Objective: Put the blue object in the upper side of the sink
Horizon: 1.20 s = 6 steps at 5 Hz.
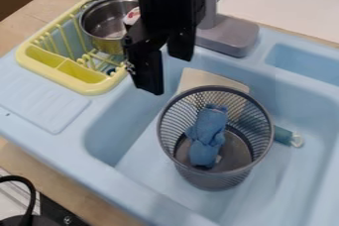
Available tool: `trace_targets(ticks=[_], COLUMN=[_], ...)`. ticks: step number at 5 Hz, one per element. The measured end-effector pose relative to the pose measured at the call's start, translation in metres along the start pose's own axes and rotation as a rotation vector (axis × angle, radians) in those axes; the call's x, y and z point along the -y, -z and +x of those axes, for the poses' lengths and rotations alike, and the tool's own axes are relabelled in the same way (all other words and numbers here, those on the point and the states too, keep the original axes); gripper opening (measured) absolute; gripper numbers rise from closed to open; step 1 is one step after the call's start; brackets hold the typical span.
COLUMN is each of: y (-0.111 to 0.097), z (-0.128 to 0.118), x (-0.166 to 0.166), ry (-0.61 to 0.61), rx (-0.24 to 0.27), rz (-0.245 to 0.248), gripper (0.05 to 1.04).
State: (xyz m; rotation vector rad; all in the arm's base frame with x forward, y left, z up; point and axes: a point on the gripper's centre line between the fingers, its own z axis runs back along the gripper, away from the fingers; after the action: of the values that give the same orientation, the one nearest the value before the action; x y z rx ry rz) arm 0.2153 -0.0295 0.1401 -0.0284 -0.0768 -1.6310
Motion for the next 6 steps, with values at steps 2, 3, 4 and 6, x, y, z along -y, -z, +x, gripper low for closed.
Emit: trace_targets(ticks=[2, 3, 4, 6], y=[0.015, 0.023, 0.027, 0.038], z=[0.025, 0.034, 0.038, 0.039], x=[-0.007, -0.007, -0.009, -0.009], ry=[0.472, 0.636, 0.708, 0.846], rx=[-0.033, -0.029, 0.013, 0.031], rz=[-0.049, -0.017, 0.006, 0.008], gripper=[0.999, 0.999, 0.999, 0.998])
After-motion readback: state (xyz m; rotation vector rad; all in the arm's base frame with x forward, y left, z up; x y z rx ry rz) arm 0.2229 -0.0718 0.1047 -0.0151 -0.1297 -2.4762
